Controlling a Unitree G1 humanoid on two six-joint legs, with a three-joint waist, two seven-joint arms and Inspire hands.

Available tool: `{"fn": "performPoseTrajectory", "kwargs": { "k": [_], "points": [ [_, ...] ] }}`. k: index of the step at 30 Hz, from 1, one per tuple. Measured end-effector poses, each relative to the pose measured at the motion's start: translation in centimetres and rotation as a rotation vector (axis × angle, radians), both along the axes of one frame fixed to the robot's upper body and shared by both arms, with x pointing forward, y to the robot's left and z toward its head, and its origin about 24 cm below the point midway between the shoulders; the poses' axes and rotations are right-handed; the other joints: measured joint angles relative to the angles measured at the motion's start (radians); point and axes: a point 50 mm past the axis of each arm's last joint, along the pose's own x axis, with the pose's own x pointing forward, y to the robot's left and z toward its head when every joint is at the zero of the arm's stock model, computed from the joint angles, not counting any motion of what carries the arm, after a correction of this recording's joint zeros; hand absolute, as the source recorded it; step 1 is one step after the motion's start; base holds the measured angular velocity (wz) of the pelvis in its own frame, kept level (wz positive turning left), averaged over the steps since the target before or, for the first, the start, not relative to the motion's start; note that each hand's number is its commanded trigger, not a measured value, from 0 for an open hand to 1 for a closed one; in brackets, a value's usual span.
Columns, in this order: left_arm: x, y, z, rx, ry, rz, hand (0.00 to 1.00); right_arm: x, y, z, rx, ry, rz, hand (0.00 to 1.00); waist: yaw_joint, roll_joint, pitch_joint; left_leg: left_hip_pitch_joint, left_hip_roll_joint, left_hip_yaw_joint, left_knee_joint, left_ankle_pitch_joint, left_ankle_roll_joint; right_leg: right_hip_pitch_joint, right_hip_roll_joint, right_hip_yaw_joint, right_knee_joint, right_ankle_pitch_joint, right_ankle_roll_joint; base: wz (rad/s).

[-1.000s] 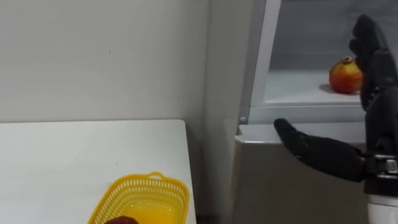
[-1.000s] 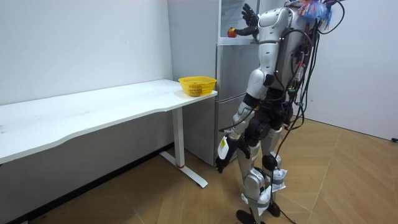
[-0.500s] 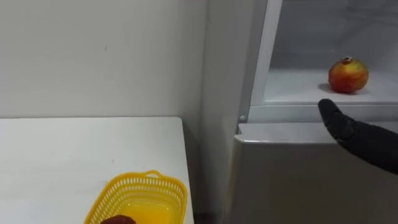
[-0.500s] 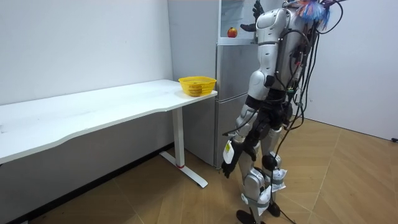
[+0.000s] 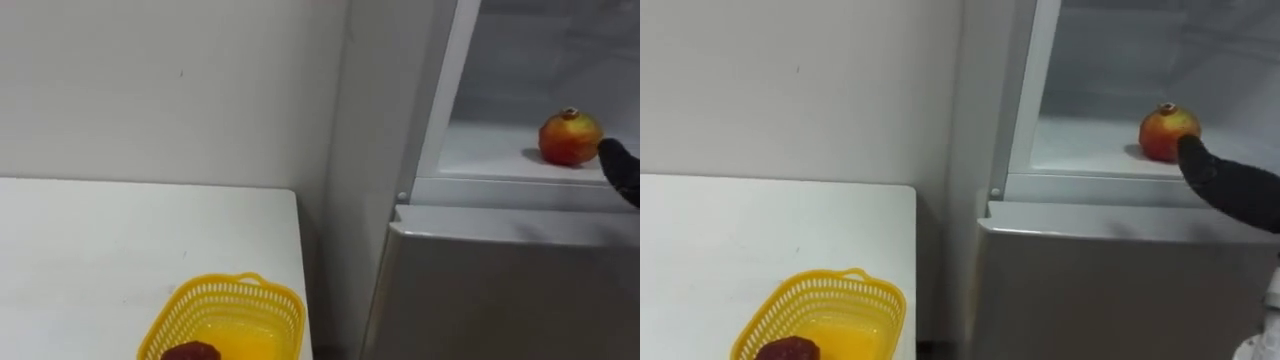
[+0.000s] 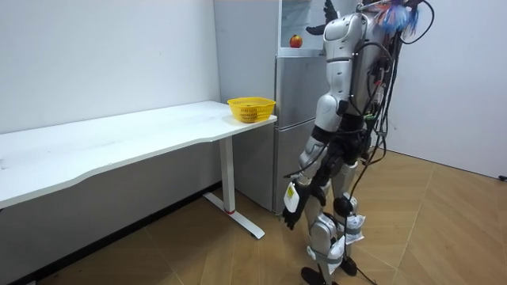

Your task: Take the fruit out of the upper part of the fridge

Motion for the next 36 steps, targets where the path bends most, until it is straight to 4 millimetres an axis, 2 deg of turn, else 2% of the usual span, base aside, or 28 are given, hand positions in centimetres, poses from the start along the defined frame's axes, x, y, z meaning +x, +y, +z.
{"fn": "performPoseTrajectory", "kwargs": {
  "k": [1, 2, 3, 5, 7, 9, 13, 14, 16, 18, 21, 22, 25, 27, 32, 36],
  "points": [
    [0.0, 0.1, 0.0, 0.001, -0.001, -0.001, 0.0, 0.3, -0.1, -0.1, 0.008, 0.012, 0.012, 0.0, 0.0, 0.0, 0.0004, -0.001, 0.0, -0.004, 0.001, 0.0, 0.0, 0.0, -0.001, -0.005, 0.0, 0.0, 0.0, 0.14],
    [0.2, 0.3, 0.1, 0.007, -0.004, -0.008, 0.0, 0.6, -0.3, -0.5, 0.02, 0.047, 0.027, 0.0, 0.0, -0.006, -0.0035, -0.002, -0.001, -0.009, 0.001, 0.0, 0.0, 0.0, -0.002, -0.006, 0.0, 0.0, 0.0, 0.15],
    [0.4, 0.7, 0.3, 0.015, -0.011, -0.013, 0.0, 0.9, -0.5, -0.9, 0.034, 0.081, 0.041, 0.0, 0.002, -0.006, -0.0014, -0.003, -0.001, -0.015, 0.001, 0.0, 0.0, 0.001, -0.003, -0.015, 0.0, 0.0, 0.0, 0.15],
    [0.3, 0.9, 0.3, 0.02, -0.01, -0.015, 0.0, 1.2, -0.7, -1.5, 0.043, 0.116, 0.056, 0.0, 0.004, -0.008, -0.0027, -0.007, -0.001, -0.021, 0.001, 0.0, 0.0, 0.002, -0.008, -0.028, 0.002, 0.0, 0.0, 0.11],
    [0.4, 0.9, 0.3, 0.011, -0.006, -0.015, 0.0, 1.7, -1.0, -1.4, 0.045, 0.134, 0.056, 0.0, 0.011, -0.002, 0.0017, -0.007, -0.002, -0.022, 0.001, 0.0, 0.0, 0.002, -0.01, -0.029, 0.002, 0.0, 0.0, 0.02],
    [0.4, 0.9, 0.3, 0.005, -0.003, -0.008, 0.0, 2.9, -2.2, -1.2, 0.062, 0.169, 0.036, 0.0, 0.02, 0.002, 0.0067, -0.012, -0.003, -0.024, 0.0, 0.0, 0.0, -0.001, -0.011, -0.03, 0.006, 0.0, 0.0, 0.02],
    [0.3, 1.1, 0.4, 0.009, 0.007, 0.005, 0.0, 3.8, -3.8, -1.0, 0.09, 0.247, 0.021, 0.0, 0.025, -0.011, 0.0089, -0.017, -0.002, -0.028, 0.003, 0.001, -0.002, -0.01, -0.011, -0.027, 0.018, -0.004, -0.002, 0.01],
    [0.0, 1.2, 0.5, 0.007, 0.013, 0.007, 0.0, 4.0, -3.9, -0.8, 0.092, 0.259, 0.038, 0.0, 0.023, -0.018, 0.0053, -0.026, -0.002, -0.028, 0.007, 0.002, -0.002, -0.018, -0.011, -0.027, 0.018, -0.006, -0.004, 0.0],
    [-0.2, 1.3, 0.5, 0.011, 0.014, 0.012, 0.0, 4.2, -4.0, -0.4, 0.085, 0.269, 0.056, 0.0, 0.024, -0.029, 0.0053, -0.03, -0.002, -0.029, 0.01, 0.003, -0.004, -0.023, -0.01, -0.028, 0.018, -0.006, -0.004, 0.0],
    [-0.7, 1.5, 0.6, 0.017, 0.028, 0.015, 0.0, 4.9, -3.7, -0.6, 0.096, 0.287, 0.073, 0.0, 0.023, -0.041, -0.0031, -0.031, -0.002, -0.03, 0.015, 0.003, -0.004, -0.021, -0.01, -0.03, 0.018, -0.006, -0.004, 0.0],
    [-0.5, 2.0, 0.8, 0.016, 0.025, 0.009, 0.0, 5.6, -4.0, -0.5, 0.106, 0.311, 0.08, 0.0, 0.024, -0.052, -0.0089, -0.037, -0.003, -0.039, 0.018, 0.003, -0.003, -0.021, -0.01, -0.039, 0.018, -0.006, -0.004, 0.09],
    [-0.4, 2.1, 0.9, 0.017, 0.02, 0.007, 0.0, 5.7, -4.1, -0.5, 0.105, 0.318, 0.08, 0.0, 0.024, -0.053, -0.0087, -0.039, -0.003, -0.043, 0.021, 0.002, -0.003, -0.02, -0.01, -0.043, 0.018, -0.006, -0.004, 0.17],
    [0.1, 2.5, 1.1, 0.024, 0.003, -0.002, 0.0, 6.2, -4.7, -0.5, 0.126, 0.339, 0.084, 0.0, 0.025, -0.054, -0.0081, -0.048, -0.003, -0.055, 0.024, 0.001, -0.002, -0.019, -0.013, -0.057, 0.019, -0.006, -0.004, 0.13],
    [0.0, 2.6, 1.3, 0.022, -0.002, 0.0, 0.0, 6.7, -4.5, -0.3, 0.107, 0.358, 0.095, 0.0, 0.025, -0.05, -0.0047, -0.05, -0.003, -0.057, 0.026, 0.001, -0.002, -0.019, -0.014, -0.066, 0.019, -0.006, -0.004, 0.04],
    [-0.4, 2.9, 1.4, 0.026, -0.002, 0.024, 0.0, 6.6, -5.3, -0.4, 0.093, 0.393, 0.071, 0.0, 0.027, -0.042, -0.0001, -0.066, -0.004, -0.071, 0.038, 0.001, -0.003, -0.023, -0.015, -0.084, 0.018, -0.006, -0.004, 0.1],
    [-1.1, 3.1, 1.4, 0.031, 0.016, 0.04, 0.0, 6.5, -5.8, -0.3, 0.076, 0.423, 0.068, 0.0, 0.027, -0.036, -0.0012, -0.066, -0.004, -0.071, 0.038, 0.001, -0.003, -0.022, -0.015, -0.086, 0.018, -0.006, -0.004, 0.0]
  ]
}}
